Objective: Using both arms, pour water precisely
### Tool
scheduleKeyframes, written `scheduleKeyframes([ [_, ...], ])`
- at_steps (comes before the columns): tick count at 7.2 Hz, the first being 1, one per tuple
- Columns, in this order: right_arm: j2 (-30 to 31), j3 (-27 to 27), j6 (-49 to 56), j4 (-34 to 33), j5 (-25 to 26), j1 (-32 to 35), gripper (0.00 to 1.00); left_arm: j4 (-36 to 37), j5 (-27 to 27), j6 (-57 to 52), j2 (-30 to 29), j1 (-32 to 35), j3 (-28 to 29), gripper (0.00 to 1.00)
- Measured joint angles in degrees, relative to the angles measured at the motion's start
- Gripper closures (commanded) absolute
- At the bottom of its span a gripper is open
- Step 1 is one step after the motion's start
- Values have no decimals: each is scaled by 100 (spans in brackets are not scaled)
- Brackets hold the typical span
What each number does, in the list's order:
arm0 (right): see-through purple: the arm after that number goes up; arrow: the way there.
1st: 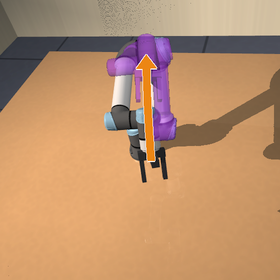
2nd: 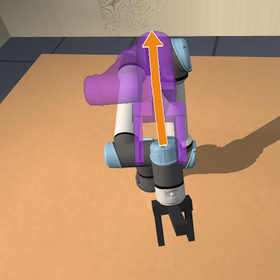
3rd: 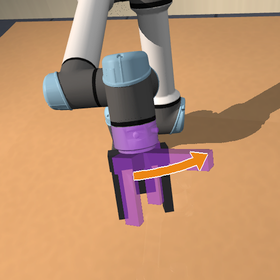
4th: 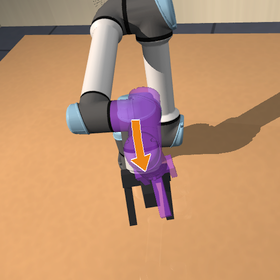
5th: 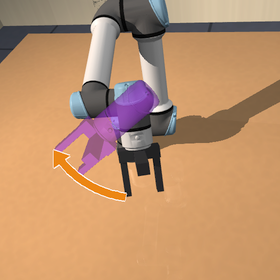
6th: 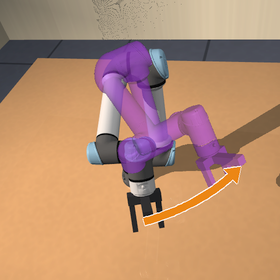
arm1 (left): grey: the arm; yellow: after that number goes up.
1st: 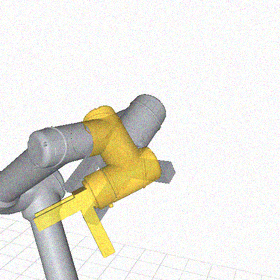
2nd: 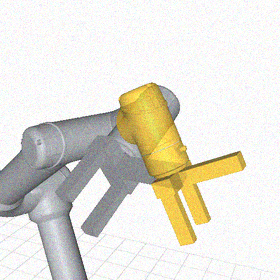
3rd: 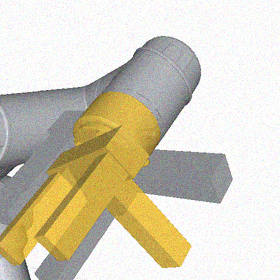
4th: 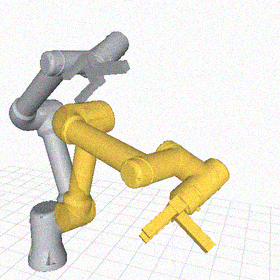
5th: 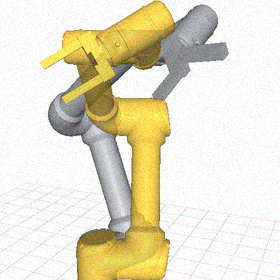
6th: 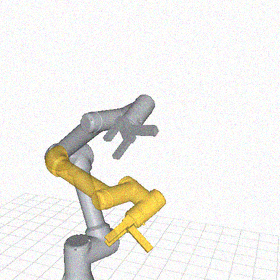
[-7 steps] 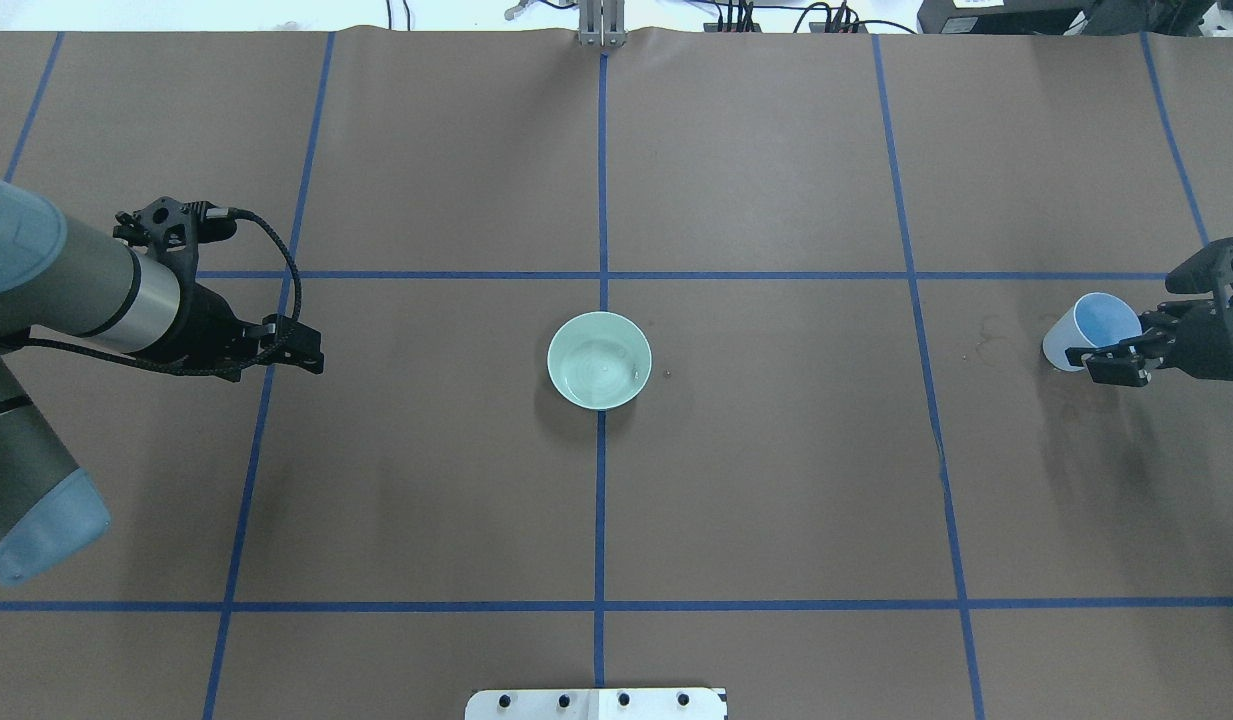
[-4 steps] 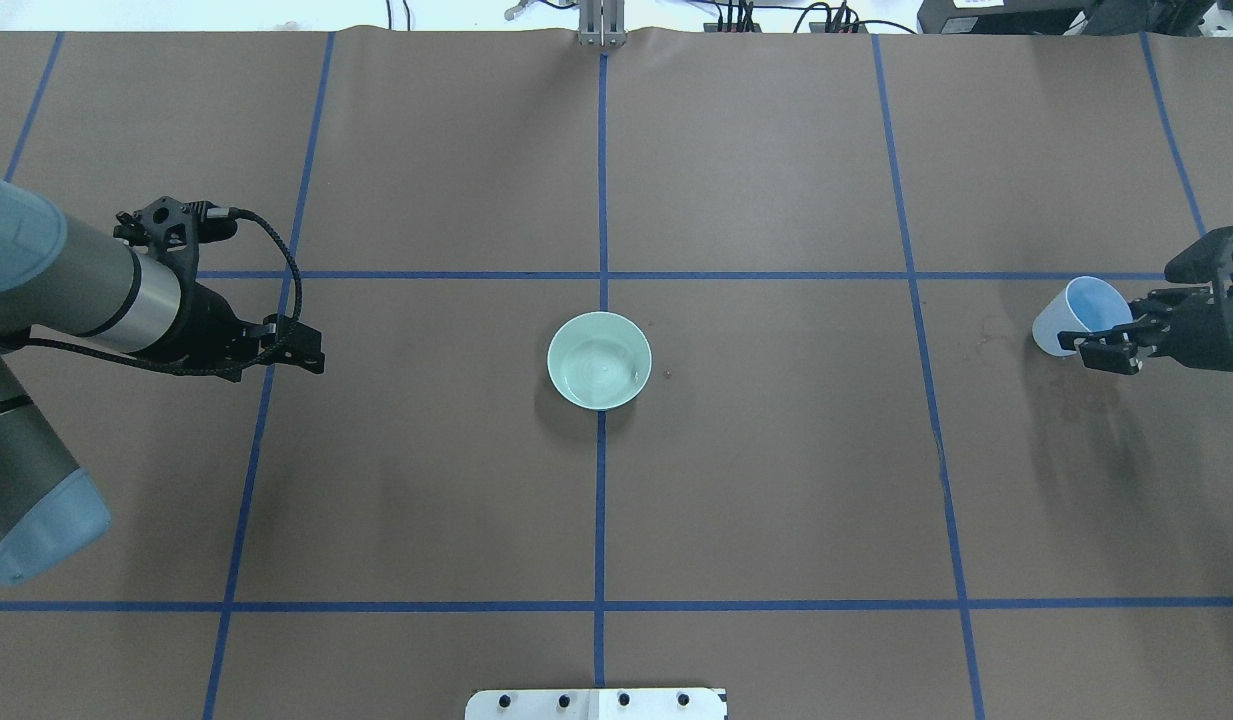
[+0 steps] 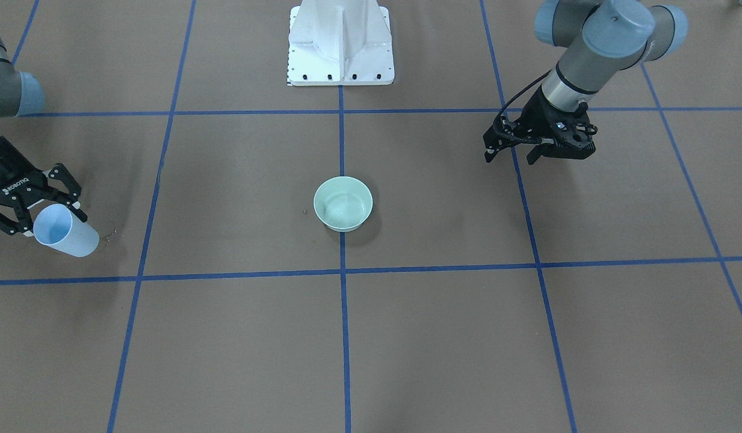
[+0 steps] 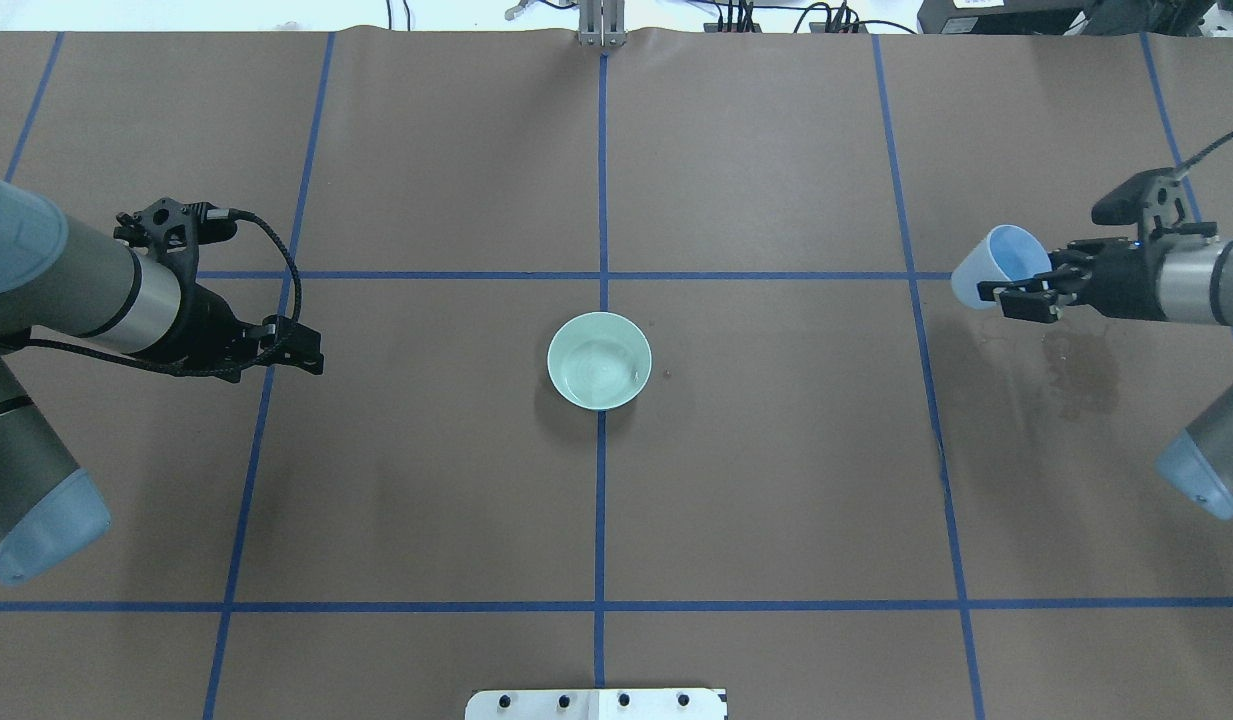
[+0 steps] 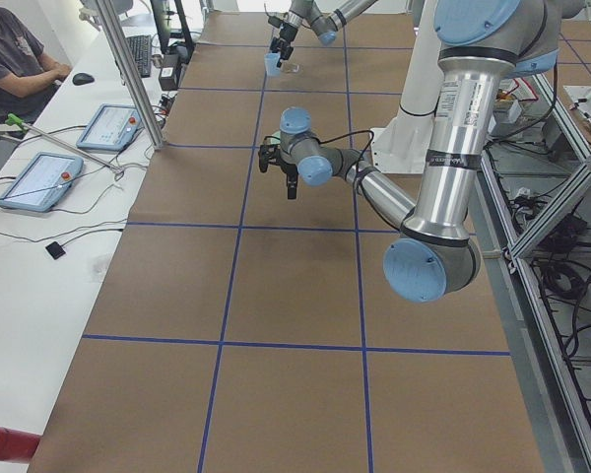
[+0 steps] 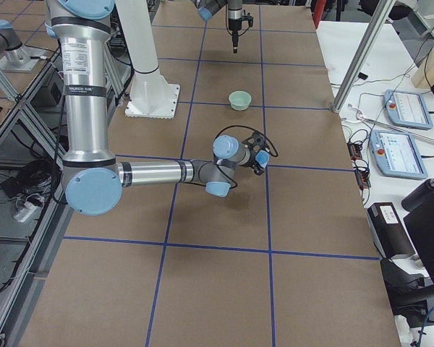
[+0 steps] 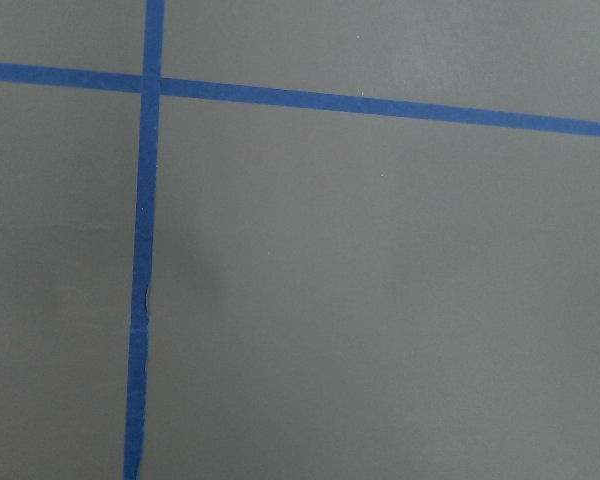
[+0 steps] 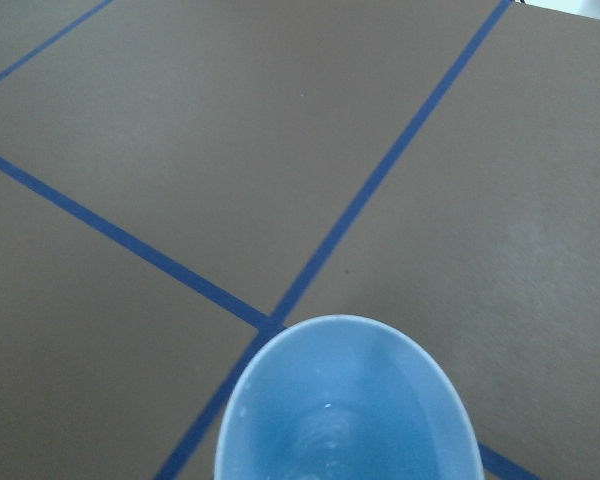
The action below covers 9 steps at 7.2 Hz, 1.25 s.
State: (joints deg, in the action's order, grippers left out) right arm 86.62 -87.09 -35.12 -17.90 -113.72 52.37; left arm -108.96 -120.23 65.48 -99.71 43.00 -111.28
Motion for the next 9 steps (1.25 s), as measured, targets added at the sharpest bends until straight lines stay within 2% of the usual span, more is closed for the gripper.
scheduleKeyframes([
  [2, -609, -448, -340, -949, 163, -397, 100, 5, -2, 0, 4, 5, 17, 1],
  [4, -1103, -1081, -599, -2176, 997, -1239, 100, 6, -2, 0, 4, 9, 43, 1],
  [5, -1424, -1196, -670, -2617, 1467, -1654, 100, 7, -1, 2, 4, 12, 50, 1],
  [7, -1817, -1261, -783, -3048, 2200, -2132, 100, 12, 0, 8, 4, 15, 54, 1],
  [9, -1968, -1421, -733, -3827, 2511, -2249, 100, 11, 0, 45, 6, 15, 54, 1],
])
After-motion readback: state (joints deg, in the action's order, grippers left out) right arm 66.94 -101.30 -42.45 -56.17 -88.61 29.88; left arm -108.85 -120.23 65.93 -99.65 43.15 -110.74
